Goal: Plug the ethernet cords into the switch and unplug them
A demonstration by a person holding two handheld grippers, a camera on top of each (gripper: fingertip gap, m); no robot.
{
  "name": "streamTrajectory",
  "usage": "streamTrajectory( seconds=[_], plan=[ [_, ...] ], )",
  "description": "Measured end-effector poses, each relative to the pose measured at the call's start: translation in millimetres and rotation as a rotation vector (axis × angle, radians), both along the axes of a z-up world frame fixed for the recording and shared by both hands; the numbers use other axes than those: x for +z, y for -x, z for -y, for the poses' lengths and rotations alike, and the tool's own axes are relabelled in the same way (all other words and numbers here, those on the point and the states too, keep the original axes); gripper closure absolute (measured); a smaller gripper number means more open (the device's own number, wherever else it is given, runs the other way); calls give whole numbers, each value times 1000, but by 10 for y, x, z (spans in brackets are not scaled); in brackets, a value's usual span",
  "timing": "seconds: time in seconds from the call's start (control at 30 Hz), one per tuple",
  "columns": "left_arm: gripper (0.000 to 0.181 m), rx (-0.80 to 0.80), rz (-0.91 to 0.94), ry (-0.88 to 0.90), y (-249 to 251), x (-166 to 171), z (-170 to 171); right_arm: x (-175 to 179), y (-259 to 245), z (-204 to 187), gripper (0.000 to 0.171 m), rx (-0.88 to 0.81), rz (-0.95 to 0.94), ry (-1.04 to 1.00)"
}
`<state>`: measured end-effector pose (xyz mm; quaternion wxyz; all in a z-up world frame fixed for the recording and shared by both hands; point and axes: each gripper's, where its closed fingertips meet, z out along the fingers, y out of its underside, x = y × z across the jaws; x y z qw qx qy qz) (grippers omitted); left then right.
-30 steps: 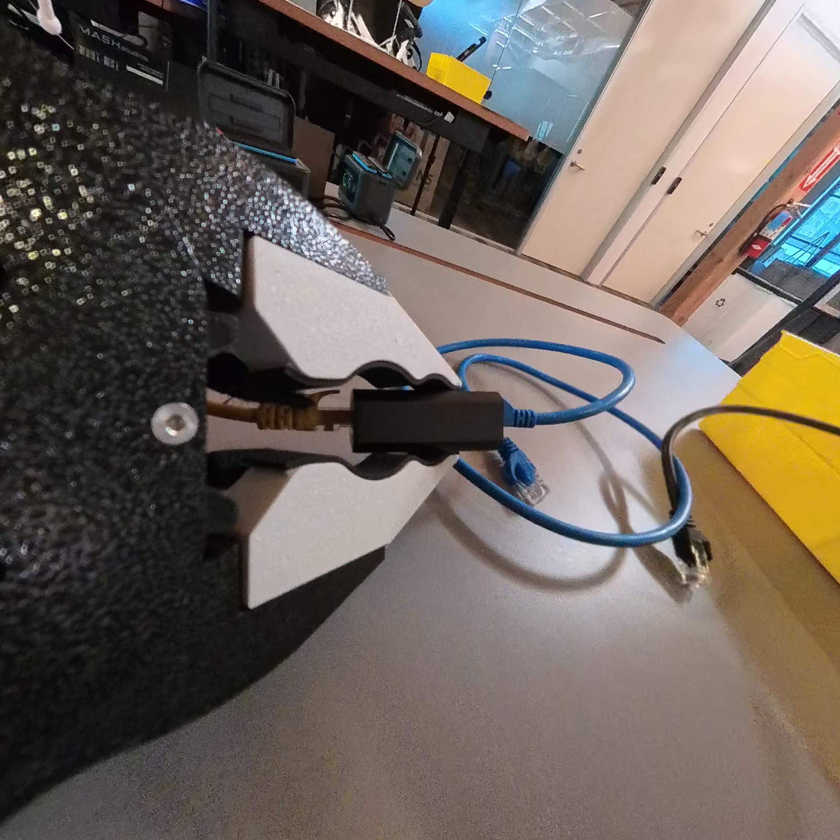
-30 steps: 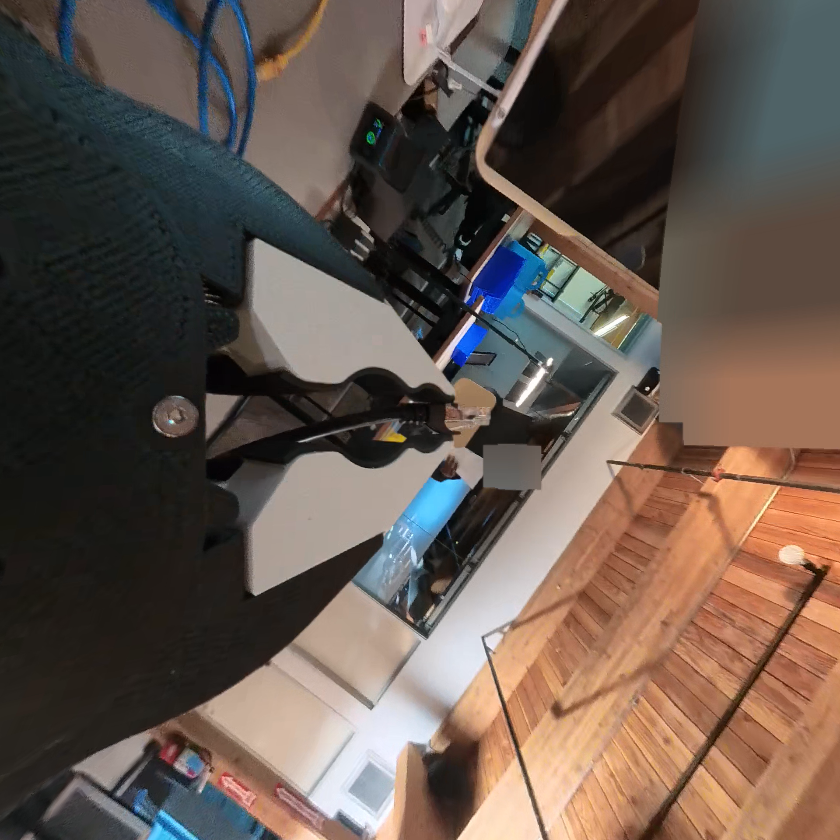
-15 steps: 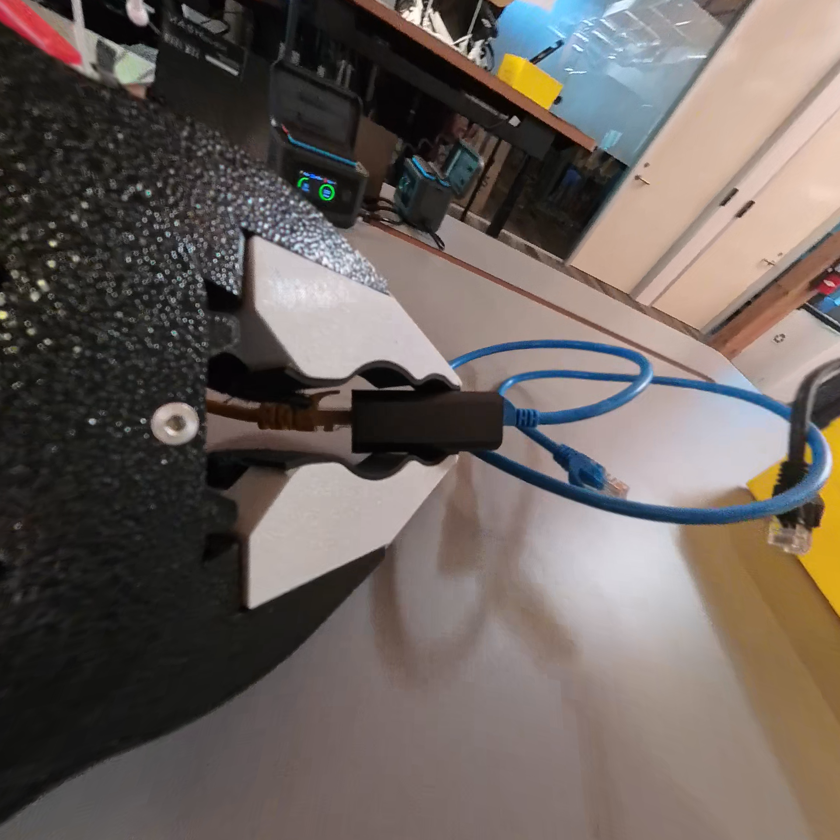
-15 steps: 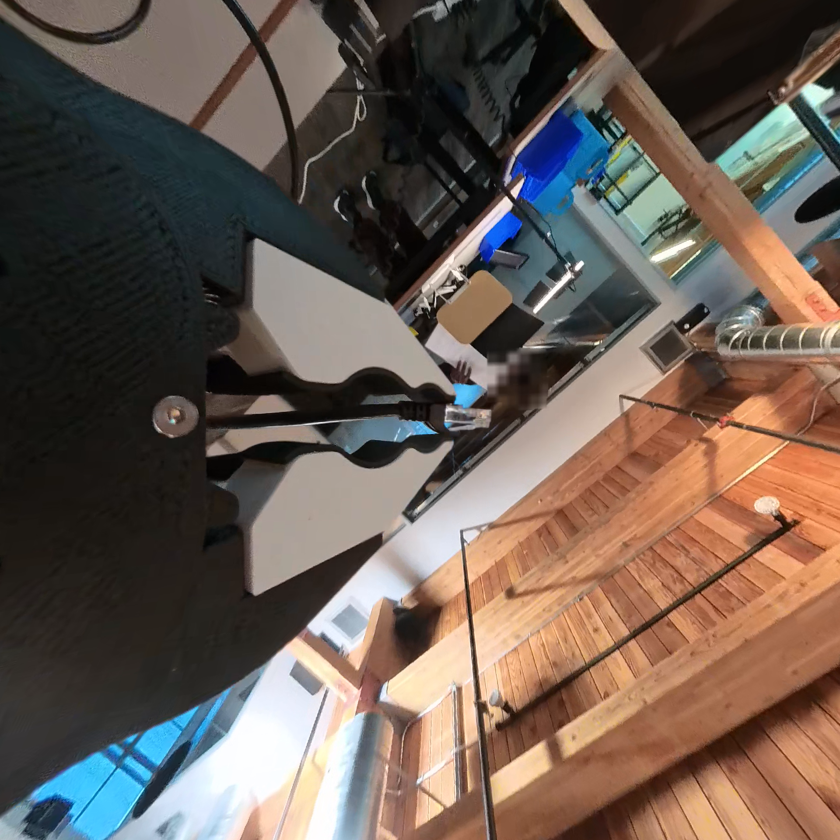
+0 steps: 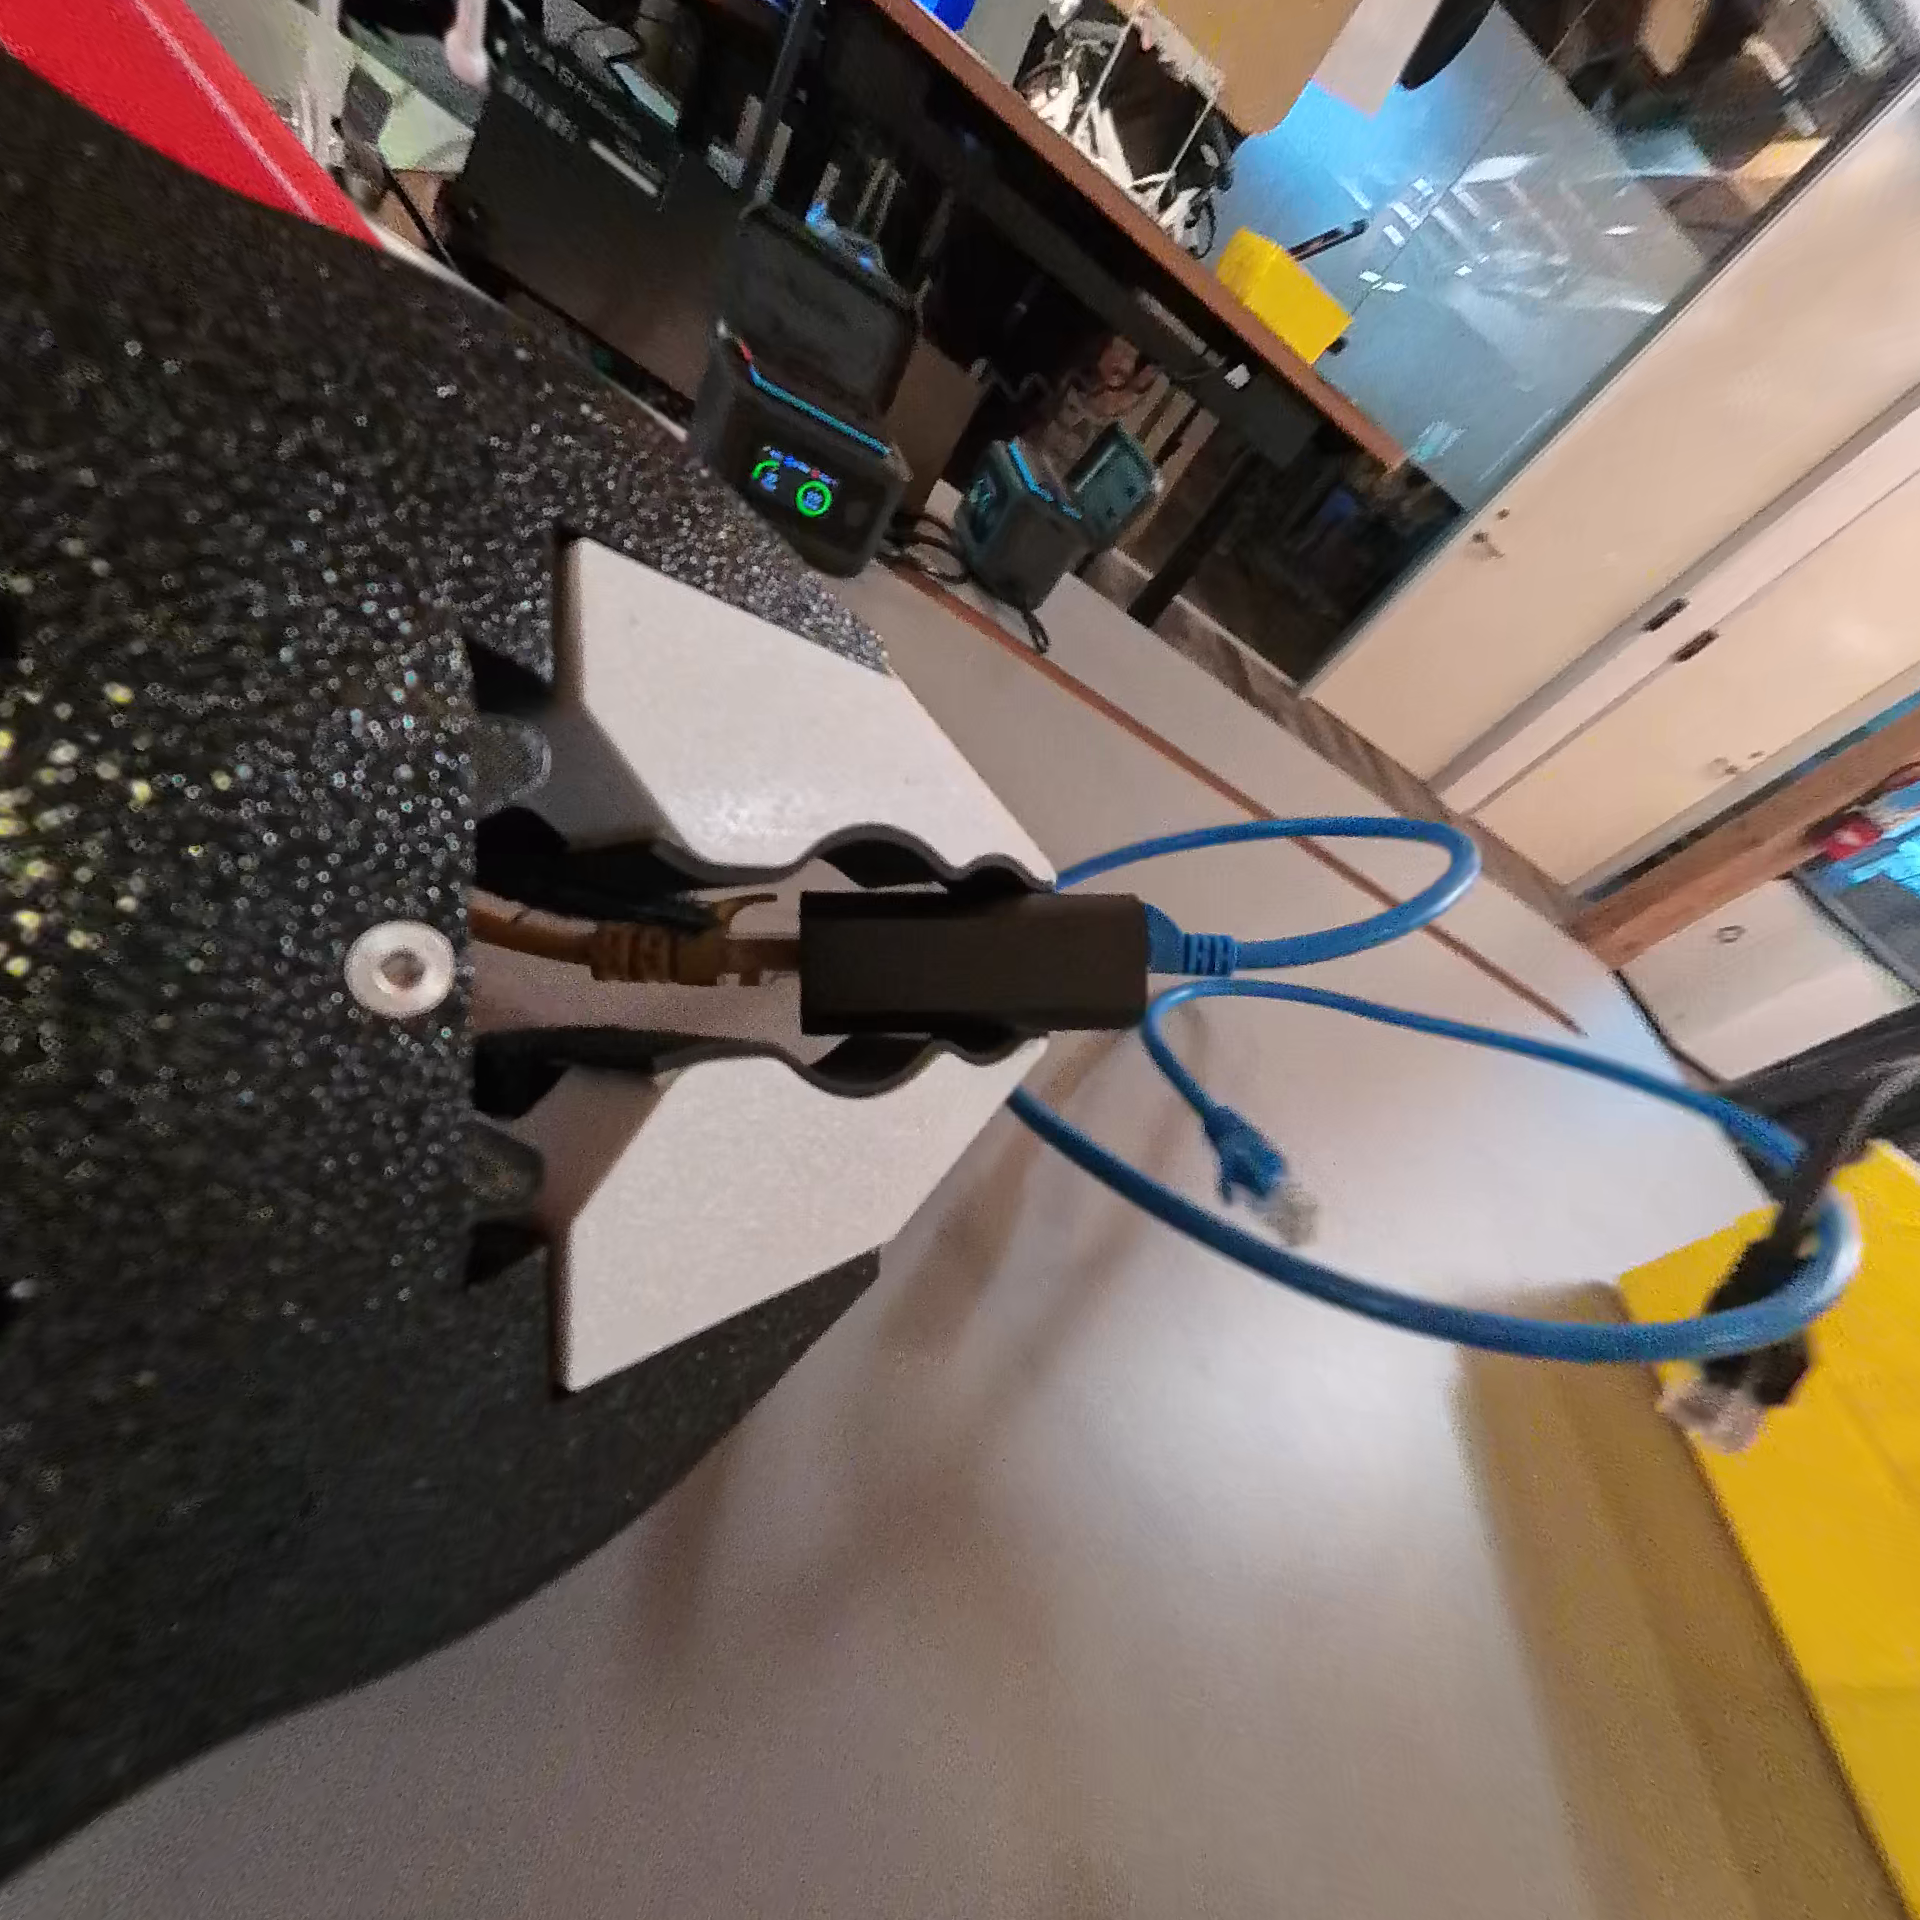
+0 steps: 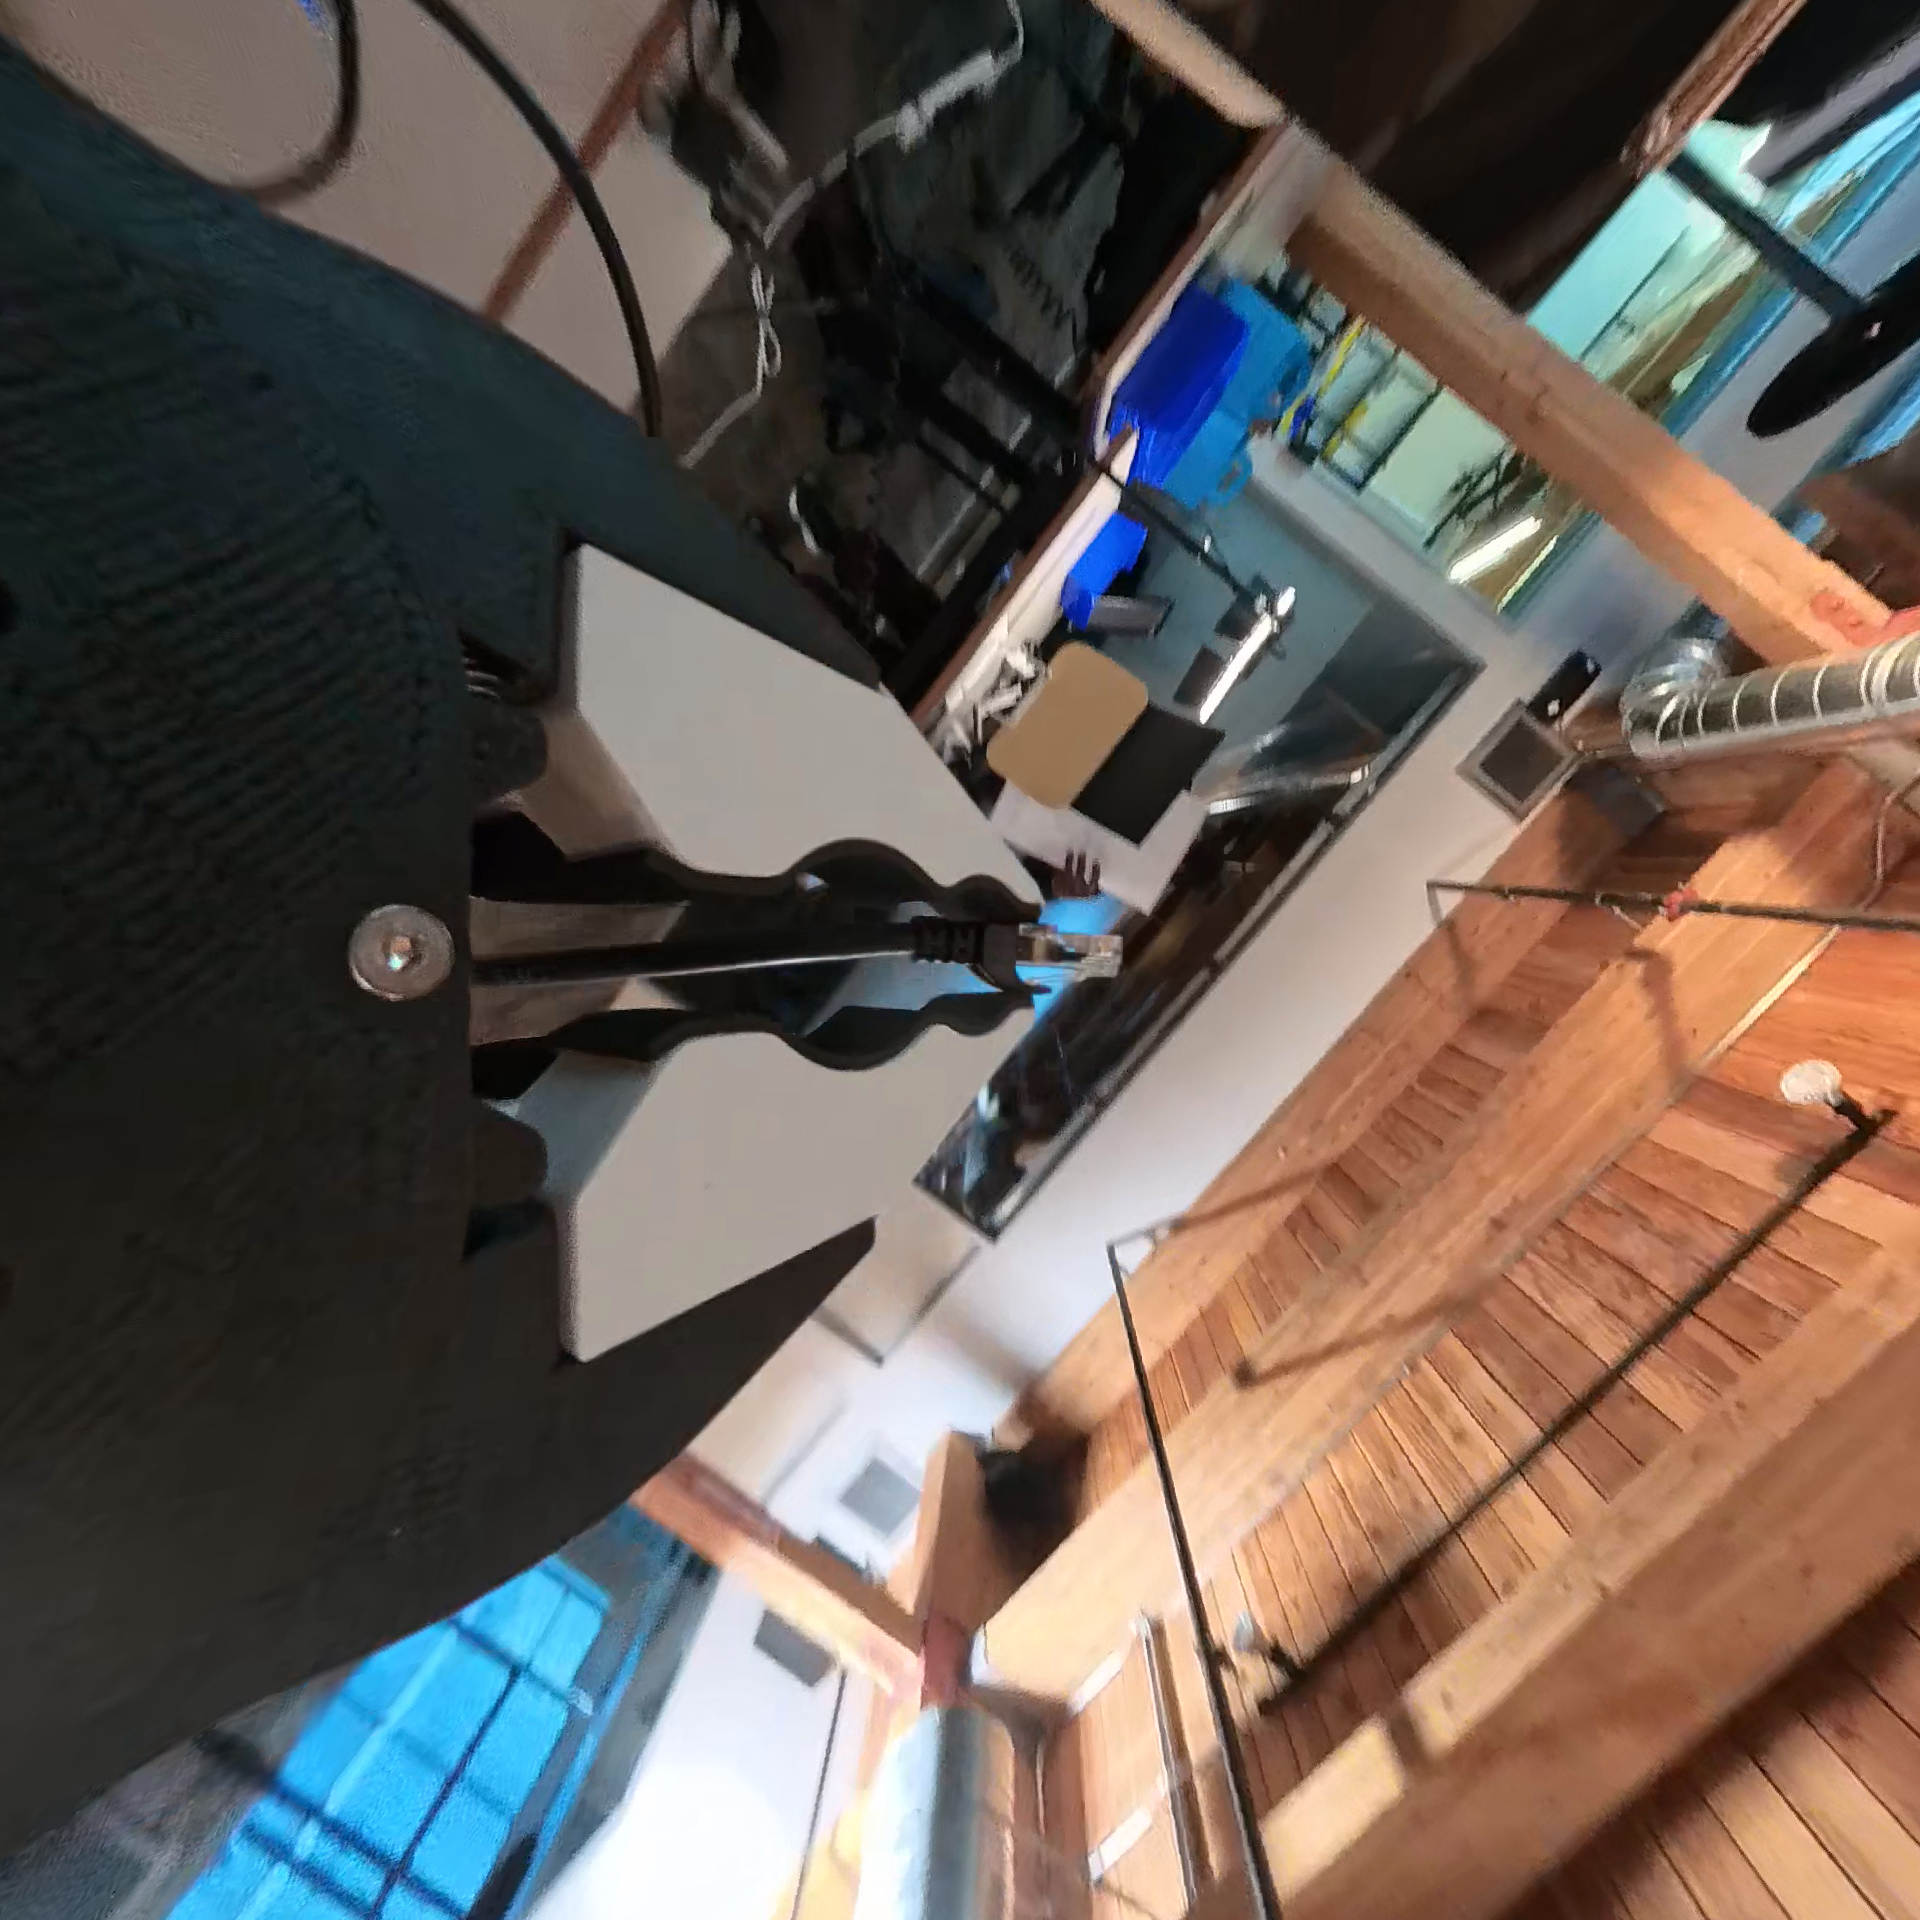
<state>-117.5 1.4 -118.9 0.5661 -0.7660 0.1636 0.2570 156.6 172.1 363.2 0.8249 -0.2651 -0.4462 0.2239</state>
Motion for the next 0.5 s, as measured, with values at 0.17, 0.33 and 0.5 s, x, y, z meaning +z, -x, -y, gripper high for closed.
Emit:
streamTrajectory(
  seconds=[0.17, 0.33, 0.5],
  plan=[
    [159, -135, -40, -59, -260, 101, -6, -261, 308, 127, 160, 181, 25, 109],
    [159, -297, -76, -59, -632, 100, -22, -357, 800, 323, 159, 395, 3, 256],
    [160, -387, -93, -43, -824, 58, -4, -327, 1118, 405, 159, 512, -67, 333]
  ],
)
